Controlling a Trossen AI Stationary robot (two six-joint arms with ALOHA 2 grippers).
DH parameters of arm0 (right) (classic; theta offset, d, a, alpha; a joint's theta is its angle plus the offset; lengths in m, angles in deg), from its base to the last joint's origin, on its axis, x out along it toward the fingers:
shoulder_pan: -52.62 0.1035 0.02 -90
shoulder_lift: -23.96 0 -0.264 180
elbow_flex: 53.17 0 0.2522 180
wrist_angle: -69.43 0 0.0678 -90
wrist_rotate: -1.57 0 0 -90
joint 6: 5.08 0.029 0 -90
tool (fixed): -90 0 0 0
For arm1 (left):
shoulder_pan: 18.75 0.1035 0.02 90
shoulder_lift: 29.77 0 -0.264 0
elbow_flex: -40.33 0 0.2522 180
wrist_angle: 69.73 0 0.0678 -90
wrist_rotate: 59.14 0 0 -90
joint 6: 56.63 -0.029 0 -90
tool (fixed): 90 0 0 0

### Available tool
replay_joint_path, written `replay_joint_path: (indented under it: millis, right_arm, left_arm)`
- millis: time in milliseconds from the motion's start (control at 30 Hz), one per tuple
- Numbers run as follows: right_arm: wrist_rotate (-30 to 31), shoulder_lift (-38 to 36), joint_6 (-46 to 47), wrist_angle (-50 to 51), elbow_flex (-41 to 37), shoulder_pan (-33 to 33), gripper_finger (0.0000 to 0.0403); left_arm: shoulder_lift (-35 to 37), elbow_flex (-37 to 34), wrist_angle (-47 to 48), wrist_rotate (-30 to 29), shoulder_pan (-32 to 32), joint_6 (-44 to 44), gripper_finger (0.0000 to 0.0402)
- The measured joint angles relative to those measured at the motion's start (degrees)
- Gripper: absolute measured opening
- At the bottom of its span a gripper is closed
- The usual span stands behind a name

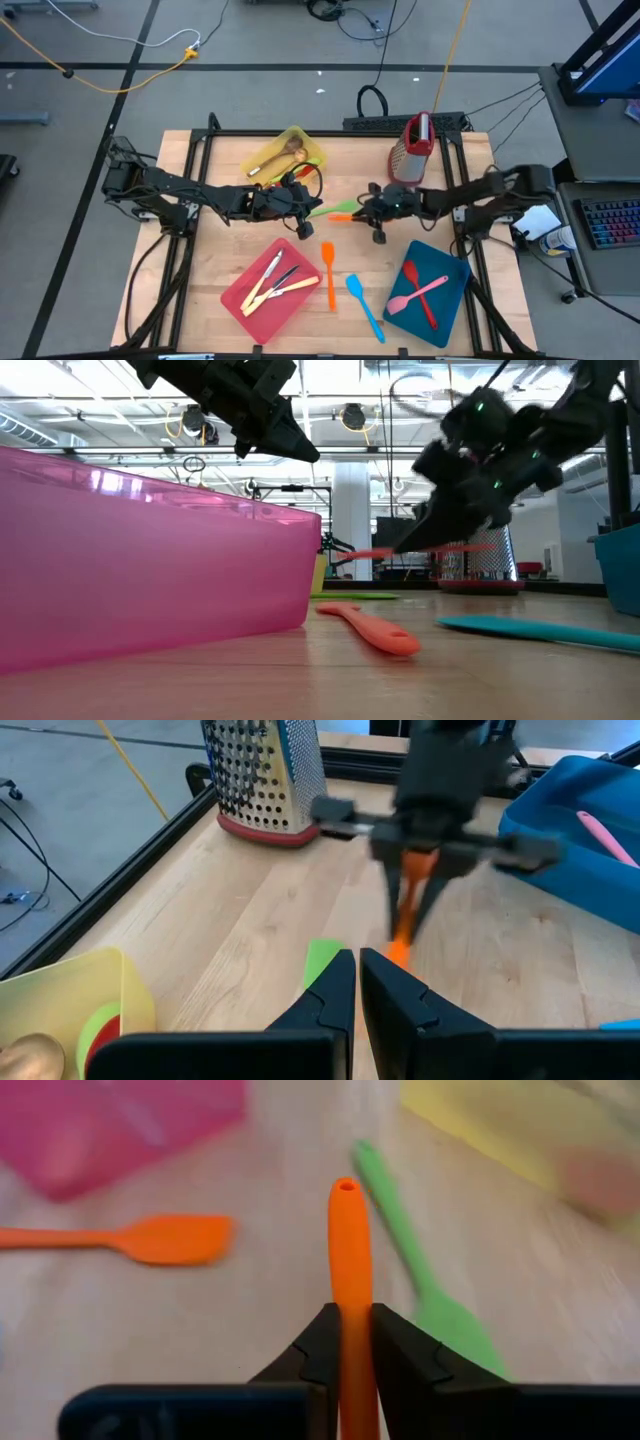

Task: Pick & Place Kitchen Items
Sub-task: Put the orange spatula into the blue bin

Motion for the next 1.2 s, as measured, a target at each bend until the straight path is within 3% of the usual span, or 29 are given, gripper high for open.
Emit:
replay_joint_path:
  millis: [333, 533, 800, 1200]
  right_arm:
    - [-16.8, -15.6, -0.4, 8.1, 0.1, 6.5, 0.0036]
    - [-19.2, -21.1, -0.4, 17.8, 0.1, 11.3, 0.004]
    - [-31.0, -23.1, -0.6, 25.1, 0.1, 18.7, 0.004]
    - [-37.1, -23.2, -0.3, 28.3, -2.3, 27.4, 0.0042]
  left_arm:
    - [0.0, 0.0, 0.0, 0.0, 0.0, 0.1, 0.0026]
    - [0.0, 0.0, 0.0, 0.0, 0.0, 0.8, 0.0026]
    - [0.0, 0.0, 0.0, 0.0, 0.0, 0.9, 0.0026]
    - [0.0, 0.0, 0.0, 0.0, 0.0, 2.4, 0.0026]
